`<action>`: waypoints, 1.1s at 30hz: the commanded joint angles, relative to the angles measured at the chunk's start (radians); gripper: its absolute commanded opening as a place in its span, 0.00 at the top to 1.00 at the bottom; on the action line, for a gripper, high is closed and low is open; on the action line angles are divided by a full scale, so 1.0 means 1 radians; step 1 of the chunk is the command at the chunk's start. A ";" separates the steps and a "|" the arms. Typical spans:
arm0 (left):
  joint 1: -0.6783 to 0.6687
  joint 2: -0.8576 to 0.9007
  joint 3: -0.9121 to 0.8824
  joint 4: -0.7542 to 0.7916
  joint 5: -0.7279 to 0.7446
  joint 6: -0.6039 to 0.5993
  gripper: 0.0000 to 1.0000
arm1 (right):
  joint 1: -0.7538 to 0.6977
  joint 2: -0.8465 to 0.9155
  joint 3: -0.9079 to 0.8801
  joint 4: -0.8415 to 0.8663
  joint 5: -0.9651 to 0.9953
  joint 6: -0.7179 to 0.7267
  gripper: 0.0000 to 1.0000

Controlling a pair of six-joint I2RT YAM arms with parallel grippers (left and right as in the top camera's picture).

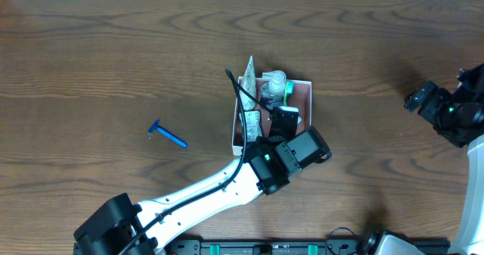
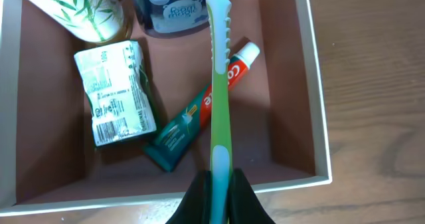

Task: Pack container
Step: 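Carry the toothbrush into the box and lower it, then release the toothbrush in the box and lift the left gripper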

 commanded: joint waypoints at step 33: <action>-0.013 0.006 0.012 0.096 0.010 0.006 0.60 | -0.006 -0.013 0.009 0.000 0.002 0.010 0.01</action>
